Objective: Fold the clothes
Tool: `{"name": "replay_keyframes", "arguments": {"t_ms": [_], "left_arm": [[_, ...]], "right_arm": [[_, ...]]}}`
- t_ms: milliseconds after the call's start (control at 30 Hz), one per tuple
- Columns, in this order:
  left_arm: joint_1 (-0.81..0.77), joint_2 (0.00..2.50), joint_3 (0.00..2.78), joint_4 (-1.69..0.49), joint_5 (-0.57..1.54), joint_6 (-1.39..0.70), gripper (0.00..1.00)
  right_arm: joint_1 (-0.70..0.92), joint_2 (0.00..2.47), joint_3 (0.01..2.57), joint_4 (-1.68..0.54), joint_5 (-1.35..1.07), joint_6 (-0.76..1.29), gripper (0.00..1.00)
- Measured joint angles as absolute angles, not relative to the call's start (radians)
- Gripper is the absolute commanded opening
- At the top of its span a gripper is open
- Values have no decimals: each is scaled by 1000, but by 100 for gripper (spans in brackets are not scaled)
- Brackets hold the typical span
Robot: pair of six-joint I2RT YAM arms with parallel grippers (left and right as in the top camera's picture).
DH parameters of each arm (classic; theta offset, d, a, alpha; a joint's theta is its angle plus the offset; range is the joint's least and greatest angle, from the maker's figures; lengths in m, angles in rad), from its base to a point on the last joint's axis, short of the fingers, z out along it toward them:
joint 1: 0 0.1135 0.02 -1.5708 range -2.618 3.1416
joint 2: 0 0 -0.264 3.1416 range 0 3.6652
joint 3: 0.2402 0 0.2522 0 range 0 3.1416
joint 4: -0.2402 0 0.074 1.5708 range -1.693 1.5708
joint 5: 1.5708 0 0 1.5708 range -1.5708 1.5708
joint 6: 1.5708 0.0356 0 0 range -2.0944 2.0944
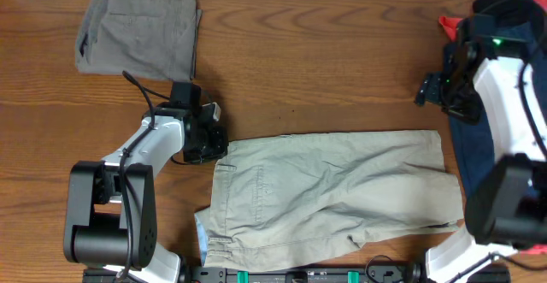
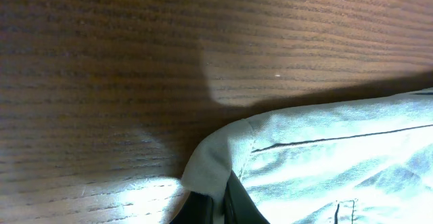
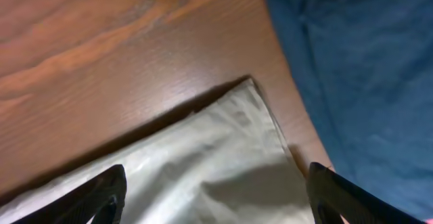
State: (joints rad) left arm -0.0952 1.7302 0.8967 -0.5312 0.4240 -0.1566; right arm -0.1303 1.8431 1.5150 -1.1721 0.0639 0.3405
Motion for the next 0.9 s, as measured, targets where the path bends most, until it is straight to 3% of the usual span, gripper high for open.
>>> {"name": "replay_keyframes", "arguments": {"t_ms": [167,367,600,900], "left_arm": [[-95,1730,897,-531,424,-157,6],[-95,1730,897,-531,424,-157,6],[-95,1730,897,-531,424,-157,7],[-95,1730,897,-531,424,-157,6]], "right_arm": [[-160,1941,1515,-1156,60,344,72],[-184,2045,1515,-1162,60,352,71],[-206,2063,1514,-1154,60,352,63],[-209,2063,1456,-1088,52,353,63]]}}
